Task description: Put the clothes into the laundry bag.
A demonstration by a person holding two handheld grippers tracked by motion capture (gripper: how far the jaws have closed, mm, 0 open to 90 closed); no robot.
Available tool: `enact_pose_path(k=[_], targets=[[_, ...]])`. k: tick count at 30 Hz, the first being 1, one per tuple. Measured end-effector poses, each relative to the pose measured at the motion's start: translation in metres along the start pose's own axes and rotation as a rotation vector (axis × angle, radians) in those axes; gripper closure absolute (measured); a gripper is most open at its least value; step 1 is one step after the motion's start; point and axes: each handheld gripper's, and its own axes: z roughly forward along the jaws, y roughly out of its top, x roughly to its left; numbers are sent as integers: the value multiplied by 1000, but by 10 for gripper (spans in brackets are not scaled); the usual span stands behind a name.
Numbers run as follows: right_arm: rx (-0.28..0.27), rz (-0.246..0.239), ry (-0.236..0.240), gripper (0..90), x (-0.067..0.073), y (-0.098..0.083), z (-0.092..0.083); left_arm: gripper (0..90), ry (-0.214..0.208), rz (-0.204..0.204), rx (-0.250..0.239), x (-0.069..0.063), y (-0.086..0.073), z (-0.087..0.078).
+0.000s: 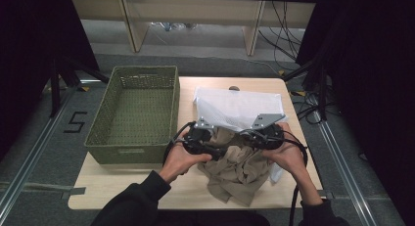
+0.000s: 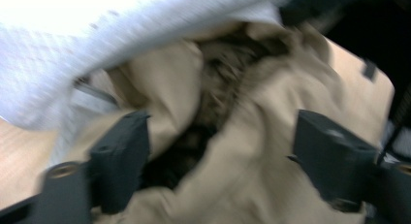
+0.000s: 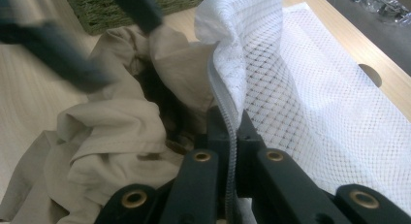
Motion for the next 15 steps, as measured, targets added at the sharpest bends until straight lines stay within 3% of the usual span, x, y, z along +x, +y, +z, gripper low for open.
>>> enact_pose_path(k=[4, 6, 7, 8, 9, 11, 13, 14, 15], targets=[[-10, -15, -6, 898, 1, 1, 3, 184, -22, 55, 60, -9, -16, 16], [-6, -2, -4, 898, 2, 1, 4, 175, -10, 76, 86, -9, -20, 30], [-7, -7, -4, 898, 2, 1, 4, 224, -7, 99, 103, -7, -21, 39], [1, -11, -5, 898, 4, 1, 5, 501, 4, 112, 85, -5, -20, 46], [1, -11, -5, 898, 4, 1, 5, 501, 3, 93, 75, -4, -20, 50], [-2, -20, 3, 898, 6, 2, 6, 726, 23, 51, 40, -3, -13, 55], [-10, -31, 8, 898, 6, 3, 4, 789, 60, 41, 13, -4, -4, 52], [-10, -21, 5, 899, 7, 4, 2, 795, 56, 61, 19, -3, 0, 49], [-13, -21, 4, 899, 7, 4, 0, 801, 81, 33, -25, -6, 7, 47]])
